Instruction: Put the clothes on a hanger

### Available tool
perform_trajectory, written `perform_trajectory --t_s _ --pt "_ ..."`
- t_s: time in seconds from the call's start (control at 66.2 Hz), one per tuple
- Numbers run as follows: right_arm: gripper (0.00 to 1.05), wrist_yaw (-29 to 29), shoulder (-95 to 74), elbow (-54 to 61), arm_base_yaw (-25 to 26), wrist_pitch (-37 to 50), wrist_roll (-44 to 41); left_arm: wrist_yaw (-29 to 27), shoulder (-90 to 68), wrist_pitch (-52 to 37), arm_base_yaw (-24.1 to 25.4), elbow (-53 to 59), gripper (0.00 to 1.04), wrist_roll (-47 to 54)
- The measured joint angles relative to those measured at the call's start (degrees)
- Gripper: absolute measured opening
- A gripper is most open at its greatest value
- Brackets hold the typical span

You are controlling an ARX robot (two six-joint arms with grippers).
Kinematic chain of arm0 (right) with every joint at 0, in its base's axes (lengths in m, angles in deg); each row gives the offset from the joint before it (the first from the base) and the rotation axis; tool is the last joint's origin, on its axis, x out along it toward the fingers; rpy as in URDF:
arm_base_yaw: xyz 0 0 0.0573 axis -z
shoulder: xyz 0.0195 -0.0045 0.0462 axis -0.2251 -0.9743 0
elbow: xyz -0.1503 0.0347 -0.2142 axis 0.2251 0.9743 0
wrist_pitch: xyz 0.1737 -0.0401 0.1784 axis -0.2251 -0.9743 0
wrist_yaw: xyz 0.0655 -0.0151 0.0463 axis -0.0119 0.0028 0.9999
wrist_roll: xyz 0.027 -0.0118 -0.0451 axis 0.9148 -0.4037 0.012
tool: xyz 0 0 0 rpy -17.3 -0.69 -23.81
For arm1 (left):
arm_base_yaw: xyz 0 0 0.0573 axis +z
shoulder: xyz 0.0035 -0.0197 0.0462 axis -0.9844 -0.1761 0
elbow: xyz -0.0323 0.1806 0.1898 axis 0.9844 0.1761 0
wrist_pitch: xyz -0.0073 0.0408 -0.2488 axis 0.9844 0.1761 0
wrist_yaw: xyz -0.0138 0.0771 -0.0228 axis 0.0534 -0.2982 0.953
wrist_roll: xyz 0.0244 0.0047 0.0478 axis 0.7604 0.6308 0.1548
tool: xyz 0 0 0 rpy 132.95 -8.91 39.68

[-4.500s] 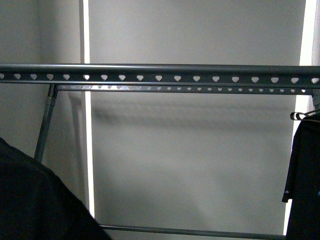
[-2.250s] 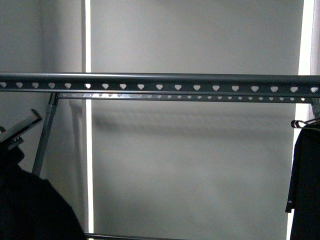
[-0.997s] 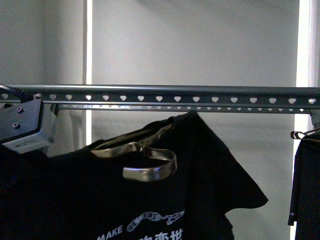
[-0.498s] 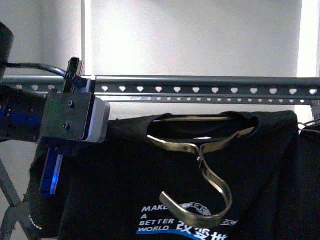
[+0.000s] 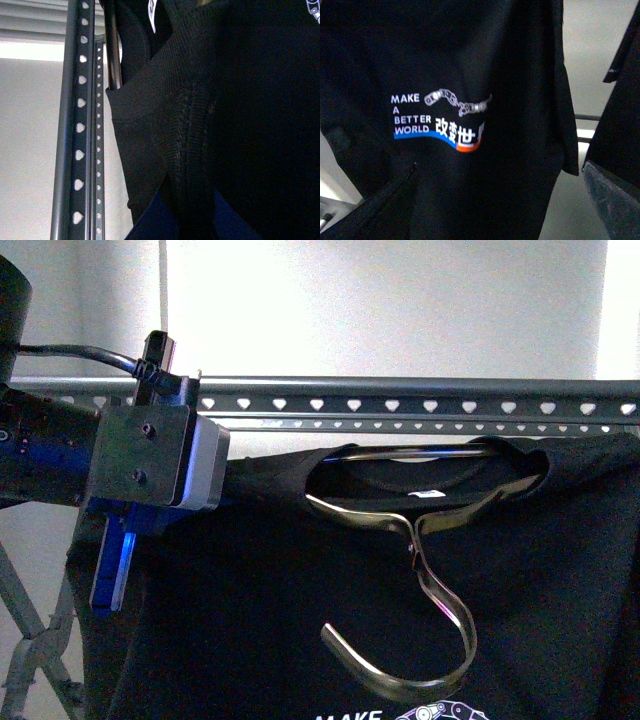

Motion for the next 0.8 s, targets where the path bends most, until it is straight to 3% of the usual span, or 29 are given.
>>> perform_trajectory --t_s 0.091,0.196,0.362,0.498,0.664,0.8 --pt "0.97 6.08 -9.6 -3.82 5.46 9.73 -3.5 0.02 0.0 0.0 0.0 0.0 0.04 0.24" --pt "0.97 8.7 -24.22 -11.98 5.88 20.9 -14.91 -0.09 0.0 0.0 0.33 0.0 0.04 0.39" --pt "0.97 9.22 -38.25 -22.21 2.6 23.56 -32.11 -0.13 0.0 0.0 0.28 0.0 0.04 0.52" --pt "0.97 9.77 -47.21 -29.16 -0.92 26.88 -50.82 -0.11 0.0 0.0 0.15 0.0 0.04 0.57" --pt "0.97 7.98 -55.17 -37.79 -5.97 24.63 -73.66 -0.11 0.0 0.0 0.15 0.0 0.04 0.57" --pt "0.97 5.09 -58.07 -43.21 -10.14 21.62 -81.05 -0.15 0.0 0.0 0.17 0.0 0.04 0.59"
